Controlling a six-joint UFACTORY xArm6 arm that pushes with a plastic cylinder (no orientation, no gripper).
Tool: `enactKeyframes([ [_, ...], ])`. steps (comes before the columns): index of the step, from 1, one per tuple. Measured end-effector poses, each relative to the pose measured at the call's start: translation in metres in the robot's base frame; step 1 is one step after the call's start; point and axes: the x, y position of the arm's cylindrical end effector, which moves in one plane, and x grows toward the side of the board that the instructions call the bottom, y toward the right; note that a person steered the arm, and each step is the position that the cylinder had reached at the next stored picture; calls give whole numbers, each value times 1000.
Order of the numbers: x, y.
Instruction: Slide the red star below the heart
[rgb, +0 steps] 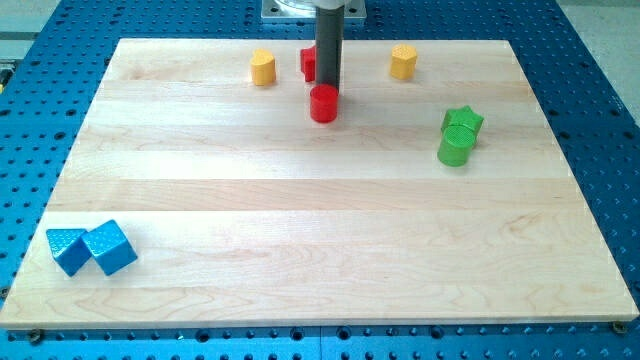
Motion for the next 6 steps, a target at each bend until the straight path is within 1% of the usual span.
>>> enactKeyframes([
  [1, 37, -2],
  [2, 25, 14],
  [3, -29, 55],
  [4, -82, 65],
  [5, -105, 53],
  [6, -89, 3],
])
